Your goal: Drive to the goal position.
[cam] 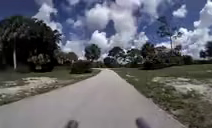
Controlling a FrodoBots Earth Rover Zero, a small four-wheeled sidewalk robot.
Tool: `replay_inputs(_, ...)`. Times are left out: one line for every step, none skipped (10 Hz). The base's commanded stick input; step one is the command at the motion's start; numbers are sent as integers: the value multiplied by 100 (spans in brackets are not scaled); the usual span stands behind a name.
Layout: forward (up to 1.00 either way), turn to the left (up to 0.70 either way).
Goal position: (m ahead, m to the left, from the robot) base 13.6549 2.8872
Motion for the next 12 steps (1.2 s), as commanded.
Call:
replay_inputs(85,0)
replay_inputs(85,0)
replay_inputs(85,0)
replay_inputs(85,0)
replay_inputs(85,0)
replay_inputs(85,0)
replay_inputs(85,8)
replay_inputs(85,17)
replay_inputs(85,26)
replay_inputs(85,34)
replay_inputs(85,15)
replay_inputs(85,0)
